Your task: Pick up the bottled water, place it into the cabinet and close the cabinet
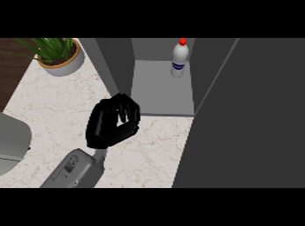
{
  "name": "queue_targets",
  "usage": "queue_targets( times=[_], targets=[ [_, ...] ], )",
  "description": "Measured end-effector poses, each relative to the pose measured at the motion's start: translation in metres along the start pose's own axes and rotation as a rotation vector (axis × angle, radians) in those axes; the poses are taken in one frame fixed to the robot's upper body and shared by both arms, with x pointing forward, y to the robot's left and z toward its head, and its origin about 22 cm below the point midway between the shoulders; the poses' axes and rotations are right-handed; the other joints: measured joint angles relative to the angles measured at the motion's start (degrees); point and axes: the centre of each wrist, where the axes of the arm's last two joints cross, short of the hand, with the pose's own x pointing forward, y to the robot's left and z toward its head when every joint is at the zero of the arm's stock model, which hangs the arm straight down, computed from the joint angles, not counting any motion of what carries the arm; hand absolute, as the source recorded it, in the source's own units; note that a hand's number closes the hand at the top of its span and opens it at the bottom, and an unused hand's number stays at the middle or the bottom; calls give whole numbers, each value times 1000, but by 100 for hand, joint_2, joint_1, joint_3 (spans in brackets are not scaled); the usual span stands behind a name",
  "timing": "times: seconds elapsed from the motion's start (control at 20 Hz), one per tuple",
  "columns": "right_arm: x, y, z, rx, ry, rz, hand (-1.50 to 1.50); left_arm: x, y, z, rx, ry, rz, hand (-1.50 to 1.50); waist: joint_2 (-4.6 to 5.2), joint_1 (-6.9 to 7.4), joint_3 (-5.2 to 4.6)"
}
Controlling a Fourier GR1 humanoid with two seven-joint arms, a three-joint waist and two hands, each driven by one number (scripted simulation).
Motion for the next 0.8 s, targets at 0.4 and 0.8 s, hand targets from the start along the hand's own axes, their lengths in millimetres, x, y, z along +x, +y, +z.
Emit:
queue_targets(
  times=[0.4, 0.8],
  targets=[
    [9, 22, -16, 70, 31, -79, 150, 33, 31, 62, 40, -17, -12, 150, 25, -42, -3],
    [19, 56, -45, 151, 27, -87, 150, 51, 62, 96, 86, -41, -14, 150, 29, -38, -10]
  ],
)
